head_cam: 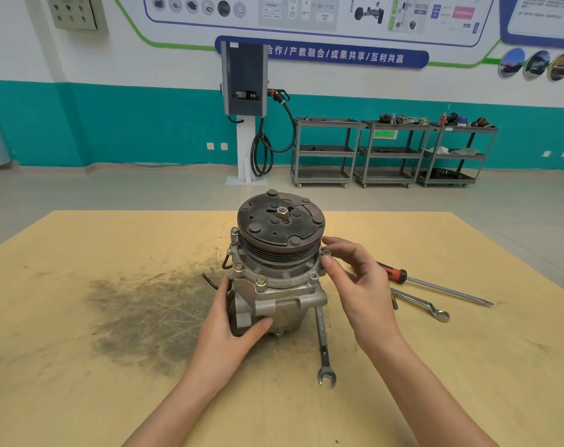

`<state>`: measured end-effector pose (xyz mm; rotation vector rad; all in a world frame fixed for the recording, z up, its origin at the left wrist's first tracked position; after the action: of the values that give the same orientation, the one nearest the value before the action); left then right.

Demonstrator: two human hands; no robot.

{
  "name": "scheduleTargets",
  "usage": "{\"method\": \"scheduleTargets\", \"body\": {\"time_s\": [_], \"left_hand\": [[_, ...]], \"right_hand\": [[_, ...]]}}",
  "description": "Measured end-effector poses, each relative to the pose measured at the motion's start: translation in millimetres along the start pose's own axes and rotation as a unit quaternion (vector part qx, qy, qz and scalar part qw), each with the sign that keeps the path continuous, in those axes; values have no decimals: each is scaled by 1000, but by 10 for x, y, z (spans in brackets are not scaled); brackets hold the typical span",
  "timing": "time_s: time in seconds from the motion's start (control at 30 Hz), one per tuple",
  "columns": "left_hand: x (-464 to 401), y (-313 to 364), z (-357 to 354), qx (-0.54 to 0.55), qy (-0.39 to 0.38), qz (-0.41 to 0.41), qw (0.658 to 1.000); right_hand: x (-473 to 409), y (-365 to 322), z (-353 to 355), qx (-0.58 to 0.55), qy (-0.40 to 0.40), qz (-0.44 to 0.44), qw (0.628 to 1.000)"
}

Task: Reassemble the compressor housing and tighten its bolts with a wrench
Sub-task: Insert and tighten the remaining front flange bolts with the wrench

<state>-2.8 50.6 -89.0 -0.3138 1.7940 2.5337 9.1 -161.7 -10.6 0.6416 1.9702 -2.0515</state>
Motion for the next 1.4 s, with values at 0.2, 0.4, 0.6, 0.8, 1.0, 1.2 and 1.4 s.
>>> {"method": "scheduleTargets", "body": {"time_s": [0.2,0.4,0.6,0.8,1.0,1.2,1.4], "left_hand": [[-2,-7,-1,-5,1,0,1000],[1,0,0,-5,0,0,1000],[-6,-8,-1,-8,2,-2,1000],[-12,-20,-3,-14,2,-1,1000],[-10,-22,-4,-12,0,-3,1000],[-11,-20,-6,-12,0,-7,1000],[-17,-19,-14,-10,0,-10,1000]], "right_hand": [[18,-41,8,4,1,22,1000],[-18,-59,10,44,6,28,999],[-61,-74,21,91,19,13,996],[10,-102,9,98,-11,51,994],[-28,-52,-13,25,8,5,1000],[34,-30,-89,-39,-36,0,999],[42,39,-120,-111,-10,-24,993]]}}
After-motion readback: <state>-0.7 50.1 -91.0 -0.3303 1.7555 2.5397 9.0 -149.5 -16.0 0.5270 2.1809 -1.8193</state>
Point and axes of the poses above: each hand's wrist, its own x-axis away from the middle knuckle, its own z-axis out of the back of the hand, y = z × x, the point moved 5 cm from there along -x, towards the middle knuckle
